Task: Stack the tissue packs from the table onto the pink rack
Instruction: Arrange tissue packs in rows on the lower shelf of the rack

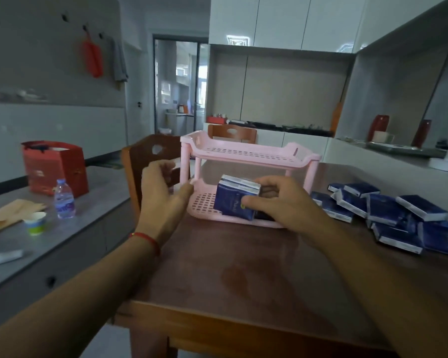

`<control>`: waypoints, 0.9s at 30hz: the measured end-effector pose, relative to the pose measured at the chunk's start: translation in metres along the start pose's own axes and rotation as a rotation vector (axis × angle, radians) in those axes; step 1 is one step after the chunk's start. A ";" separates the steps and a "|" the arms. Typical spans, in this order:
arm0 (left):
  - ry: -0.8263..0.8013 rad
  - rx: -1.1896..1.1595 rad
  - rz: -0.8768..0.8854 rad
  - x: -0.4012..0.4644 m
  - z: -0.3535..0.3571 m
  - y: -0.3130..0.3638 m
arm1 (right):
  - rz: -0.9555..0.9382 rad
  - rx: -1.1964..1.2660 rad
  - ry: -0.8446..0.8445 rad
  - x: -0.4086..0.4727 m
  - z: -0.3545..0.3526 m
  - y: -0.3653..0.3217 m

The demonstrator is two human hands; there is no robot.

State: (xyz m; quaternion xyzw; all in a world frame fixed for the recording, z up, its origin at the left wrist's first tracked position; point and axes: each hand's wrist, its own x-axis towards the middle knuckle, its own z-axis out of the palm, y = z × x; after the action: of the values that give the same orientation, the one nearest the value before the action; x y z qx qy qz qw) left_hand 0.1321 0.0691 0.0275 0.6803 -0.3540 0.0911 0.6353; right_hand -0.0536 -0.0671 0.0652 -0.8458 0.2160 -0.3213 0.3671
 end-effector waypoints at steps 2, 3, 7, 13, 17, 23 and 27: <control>-0.098 -0.035 -0.129 0.003 0.004 -0.010 | 0.007 0.020 0.003 0.013 0.016 0.001; -0.178 -0.070 -0.184 0.003 0.006 -0.012 | 0.007 0.015 0.009 0.018 0.023 0.003; -0.348 -0.135 -0.244 0.000 0.005 -0.015 | 0.026 0.017 0.000 0.033 0.041 0.005; -0.369 -0.125 -0.234 -0.001 0.003 -0.014 | 0.024 0.037 -0.033 0.054 0.054 0.002; -0.369 -0.132 -0.237 0.000 0.002 -0.015 | 0.013 -0.002 -0.067 0.069 0.058 -0.001; -0.368 -0.107 -0.221 0.002 0.002 -0.022 | 0.061 -0.110 -0.106 0.092 0.057 0.006; -0.354 -0.080 -0.228 0.002 0.003 -0.022 | 0.095 -0.180 -0.157 0.107 0.059 0.007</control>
State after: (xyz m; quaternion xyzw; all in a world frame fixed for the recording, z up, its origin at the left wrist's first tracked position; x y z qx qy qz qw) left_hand 0.1458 0.0645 0.0106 0.6955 -0.3842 -0.1166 0.5958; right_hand 0.0619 -0.1074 0.0705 -0.8866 0.2544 -0.2159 0.3204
